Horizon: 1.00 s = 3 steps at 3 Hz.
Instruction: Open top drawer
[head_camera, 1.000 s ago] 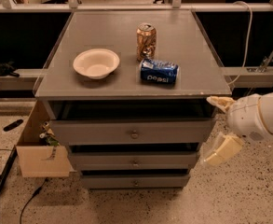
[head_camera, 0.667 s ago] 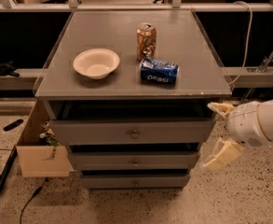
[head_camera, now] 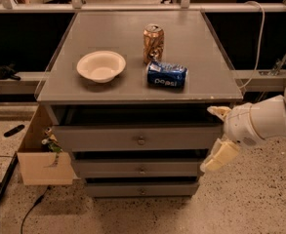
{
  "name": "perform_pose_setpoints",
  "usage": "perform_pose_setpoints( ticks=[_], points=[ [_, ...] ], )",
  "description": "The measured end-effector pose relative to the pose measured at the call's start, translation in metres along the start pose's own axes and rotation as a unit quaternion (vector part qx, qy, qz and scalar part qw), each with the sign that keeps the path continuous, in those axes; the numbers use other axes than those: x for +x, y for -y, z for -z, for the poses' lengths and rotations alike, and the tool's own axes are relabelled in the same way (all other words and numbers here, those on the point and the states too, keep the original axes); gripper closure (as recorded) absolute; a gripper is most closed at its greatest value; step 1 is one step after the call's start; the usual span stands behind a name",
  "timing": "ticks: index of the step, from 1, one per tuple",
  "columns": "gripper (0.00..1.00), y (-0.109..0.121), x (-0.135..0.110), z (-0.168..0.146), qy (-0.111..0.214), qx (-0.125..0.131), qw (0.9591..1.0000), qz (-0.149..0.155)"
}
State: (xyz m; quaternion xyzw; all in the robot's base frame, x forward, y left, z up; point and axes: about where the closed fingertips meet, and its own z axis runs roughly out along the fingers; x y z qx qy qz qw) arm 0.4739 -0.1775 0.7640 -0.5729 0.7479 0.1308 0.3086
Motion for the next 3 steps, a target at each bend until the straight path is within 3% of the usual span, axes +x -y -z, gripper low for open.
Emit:
perform_pose_setpoints(
  ticks=[1,3],
  points=[
    [0.0,0.029,0.019,-0.036,-0.021,-0.01,0.9996,-0.013],
    [0.0,0.014,0.015,-0.06,-0.026,-0.03,0.9991,-0.014]
  ],
)
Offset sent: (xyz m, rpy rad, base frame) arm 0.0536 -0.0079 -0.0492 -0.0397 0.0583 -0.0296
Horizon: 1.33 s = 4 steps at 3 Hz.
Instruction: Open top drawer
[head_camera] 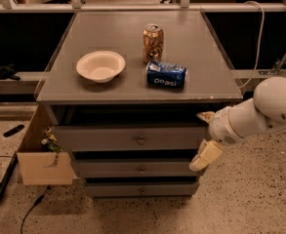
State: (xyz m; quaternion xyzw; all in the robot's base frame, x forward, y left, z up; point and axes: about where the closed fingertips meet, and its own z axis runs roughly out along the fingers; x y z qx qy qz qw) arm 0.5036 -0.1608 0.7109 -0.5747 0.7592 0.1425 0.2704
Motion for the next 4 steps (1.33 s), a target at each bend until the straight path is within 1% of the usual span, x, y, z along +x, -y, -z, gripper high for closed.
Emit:
perform_pose_setpoints(
  ticks=[1,2,4],
  points=[
    [0.0,0.001,-0.005,-0.013,-0.002,-0.004,1.0,0.005],
    [0.0,0.012,-0.013,-0.031,-0.005,-0.003,0.9999,0.014],
    [0.0,0.03,-0.006,-0.063,-0.022,-0.002,0.9997,0.01]
  ],
)
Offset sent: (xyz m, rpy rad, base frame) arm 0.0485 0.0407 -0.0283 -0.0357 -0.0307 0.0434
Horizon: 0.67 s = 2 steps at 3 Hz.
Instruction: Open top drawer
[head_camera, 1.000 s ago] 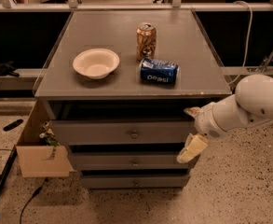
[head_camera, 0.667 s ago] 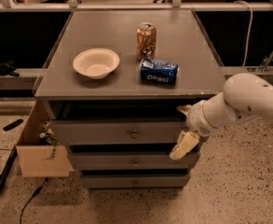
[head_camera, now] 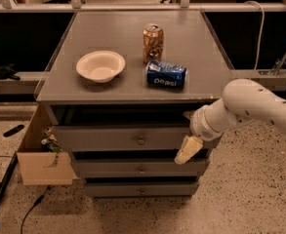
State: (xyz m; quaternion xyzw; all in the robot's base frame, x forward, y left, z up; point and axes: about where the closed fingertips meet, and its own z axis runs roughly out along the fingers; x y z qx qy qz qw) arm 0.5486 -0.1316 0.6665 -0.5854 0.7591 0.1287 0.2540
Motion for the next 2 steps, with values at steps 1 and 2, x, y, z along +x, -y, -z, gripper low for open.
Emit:
perform_pose_setpoints(
  ticks=[1,2],
  points=[
    [0.0,0.0097,-0.0021,-0.006,-0.005,0.003,1.0,0.005],
    [0.23,0.0106,-0.0024,-0.0066,-0.005,0.004,1.0,0.006]
  ],
)
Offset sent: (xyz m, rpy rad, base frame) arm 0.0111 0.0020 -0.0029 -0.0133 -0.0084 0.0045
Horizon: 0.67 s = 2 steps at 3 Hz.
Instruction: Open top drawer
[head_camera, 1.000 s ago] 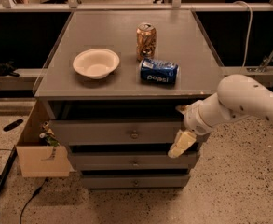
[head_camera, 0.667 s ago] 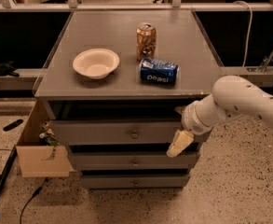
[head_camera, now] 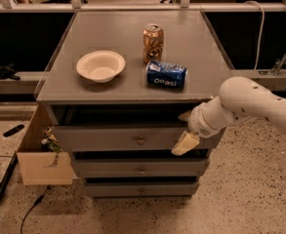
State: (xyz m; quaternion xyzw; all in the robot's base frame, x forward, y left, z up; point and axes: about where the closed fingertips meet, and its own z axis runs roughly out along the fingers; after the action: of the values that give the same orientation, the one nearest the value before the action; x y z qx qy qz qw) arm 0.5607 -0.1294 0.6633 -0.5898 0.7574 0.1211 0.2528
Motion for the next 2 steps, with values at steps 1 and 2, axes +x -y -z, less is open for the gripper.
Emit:
perform_pose_setpoints(
  ticks=[1,2],
  points=[
    [0.47,0.0,0.0,0.0,0.0,0.0,1.0,0.0],
    [0.69,0.0,0.0,0.0,0.0,0.0,1.0,0.0]
  ],
)
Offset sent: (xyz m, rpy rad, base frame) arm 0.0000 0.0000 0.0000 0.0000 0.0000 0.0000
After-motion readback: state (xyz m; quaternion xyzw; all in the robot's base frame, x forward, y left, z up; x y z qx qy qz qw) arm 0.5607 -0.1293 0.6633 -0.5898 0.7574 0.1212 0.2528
